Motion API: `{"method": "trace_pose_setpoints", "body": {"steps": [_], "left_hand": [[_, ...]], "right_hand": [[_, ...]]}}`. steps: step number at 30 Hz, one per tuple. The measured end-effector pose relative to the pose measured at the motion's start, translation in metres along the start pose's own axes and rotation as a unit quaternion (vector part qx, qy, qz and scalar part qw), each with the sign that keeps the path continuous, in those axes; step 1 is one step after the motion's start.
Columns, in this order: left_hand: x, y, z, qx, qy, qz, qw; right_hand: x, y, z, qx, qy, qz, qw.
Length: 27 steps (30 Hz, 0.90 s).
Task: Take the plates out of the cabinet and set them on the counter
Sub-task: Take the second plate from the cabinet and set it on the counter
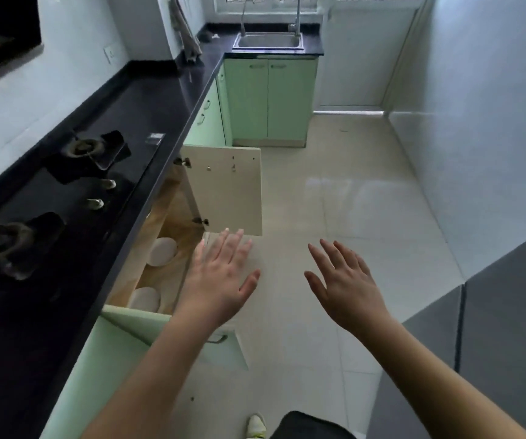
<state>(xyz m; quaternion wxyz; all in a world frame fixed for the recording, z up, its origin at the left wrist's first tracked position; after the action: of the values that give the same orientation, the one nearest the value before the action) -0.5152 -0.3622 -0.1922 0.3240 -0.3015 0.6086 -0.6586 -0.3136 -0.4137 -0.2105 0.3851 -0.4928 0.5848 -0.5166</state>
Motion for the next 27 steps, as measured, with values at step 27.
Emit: {"method": "trace_pose_setpoints", "body": {"steps": [27], "left_hand": [[-0.306, 0.021, 0.04, -0.025, 0.002, -0.037, 0.999]], "right_hand": [[-0.239, -0.019, 0.171, 0.008, 0.09, -0.013, 0.996]]}}
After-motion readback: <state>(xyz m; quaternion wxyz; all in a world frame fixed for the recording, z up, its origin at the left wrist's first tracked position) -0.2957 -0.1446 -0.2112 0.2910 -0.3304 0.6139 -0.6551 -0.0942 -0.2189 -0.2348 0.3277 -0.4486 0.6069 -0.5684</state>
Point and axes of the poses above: each hand's wrist, its own x-axis away from the middle knuckle, its own y-axis out of the palm, z = x × y, the point moved 8 cm from there along -x, towards the middle knuckle, and after that the axes turned 11 degrees about y, right-handed, at the moved point
